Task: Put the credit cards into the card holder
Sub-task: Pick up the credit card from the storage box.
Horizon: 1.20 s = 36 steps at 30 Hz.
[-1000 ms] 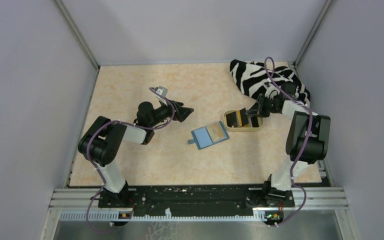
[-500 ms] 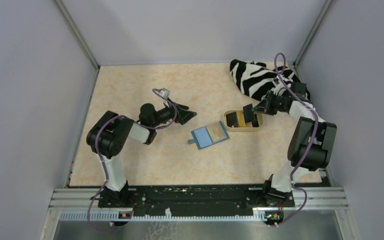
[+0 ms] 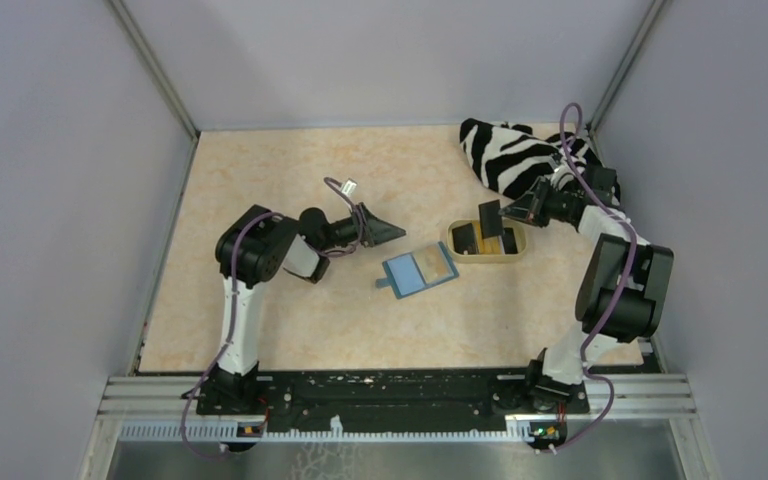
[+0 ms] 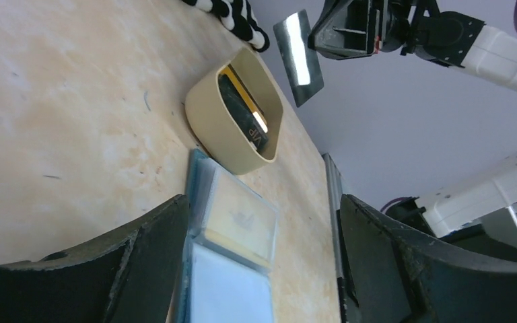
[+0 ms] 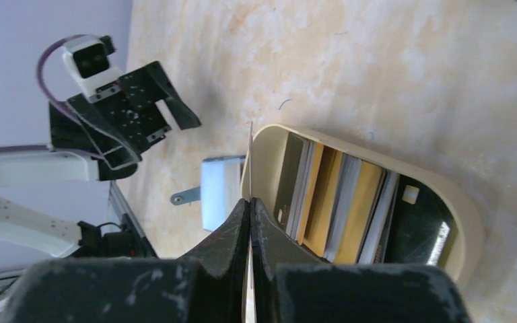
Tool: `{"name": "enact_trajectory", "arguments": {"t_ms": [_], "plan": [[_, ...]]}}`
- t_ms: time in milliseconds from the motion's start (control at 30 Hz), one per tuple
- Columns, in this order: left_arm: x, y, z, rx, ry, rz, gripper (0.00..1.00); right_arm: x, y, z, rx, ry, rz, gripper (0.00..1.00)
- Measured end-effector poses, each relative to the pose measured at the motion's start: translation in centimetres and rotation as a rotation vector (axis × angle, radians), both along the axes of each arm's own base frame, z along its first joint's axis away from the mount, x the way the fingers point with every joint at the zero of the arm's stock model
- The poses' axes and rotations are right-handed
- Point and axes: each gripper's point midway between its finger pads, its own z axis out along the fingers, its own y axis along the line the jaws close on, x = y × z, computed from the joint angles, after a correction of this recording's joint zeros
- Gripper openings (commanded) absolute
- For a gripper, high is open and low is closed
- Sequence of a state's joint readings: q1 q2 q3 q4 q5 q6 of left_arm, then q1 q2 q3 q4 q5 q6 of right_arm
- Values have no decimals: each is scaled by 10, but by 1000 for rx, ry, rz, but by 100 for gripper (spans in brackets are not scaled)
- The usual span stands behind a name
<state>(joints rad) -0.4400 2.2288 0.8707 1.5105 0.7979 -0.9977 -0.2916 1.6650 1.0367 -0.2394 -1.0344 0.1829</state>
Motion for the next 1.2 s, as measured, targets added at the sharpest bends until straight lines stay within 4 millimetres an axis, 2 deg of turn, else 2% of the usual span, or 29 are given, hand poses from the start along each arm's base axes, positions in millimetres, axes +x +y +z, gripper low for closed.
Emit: {"name": "enact_trajectory", "arguments": {"t_ms": [67, 267, 367, 500, 667, 800, 867, 900, 1067, 1133, 1167, 1200], "plan": [[-7, -8, -4, -7, 42, -28, 89, -2, 5, 2, 46, 5, 4, 0], [-27, -52, 17, -59, 32, -133, 88, -8, 22, 9, 160, 16, 38, 0], [-35, -70, 18, -73, 41, -165, 83, -9, 38, 17, 186, -1, 85, 0], [-41, -83, 11, -76, 65, -181, 79, -14, 63, 24, 209, -11, 163, 0], [-39, -85, 11, -84, 87, -178, 73, -26, 92, 27, 230, -7, 260, 0], [-38, -86, 11, -90, 102, -180, 63, -34, 109, 21, 235, 14, 315, 0], [-38, -86, 12, -93, 108, -181, 54, -38, 115, 15, 232, 32, 334, 0], [-38, -86, 12, -94, 114, -182, 48, -40, 117, 13, 229, 38, 343, 0], [-39, -86, 12, -98, 132, -191, 0, -46, 126, 5, 207, 52, 378, 0], [-40, -85, 13, -99, 138, -200, 0, -43, 126, 3, 180, 35, 376, 0], [-40, -84, 13, -99, 135, -202, 0, -40, 125, 1, 160, 23, 372, 6], [-39, -83, 14, -100, 134, -201, 0, -39, 125, 0, 150, 17, 375, 21]]}}
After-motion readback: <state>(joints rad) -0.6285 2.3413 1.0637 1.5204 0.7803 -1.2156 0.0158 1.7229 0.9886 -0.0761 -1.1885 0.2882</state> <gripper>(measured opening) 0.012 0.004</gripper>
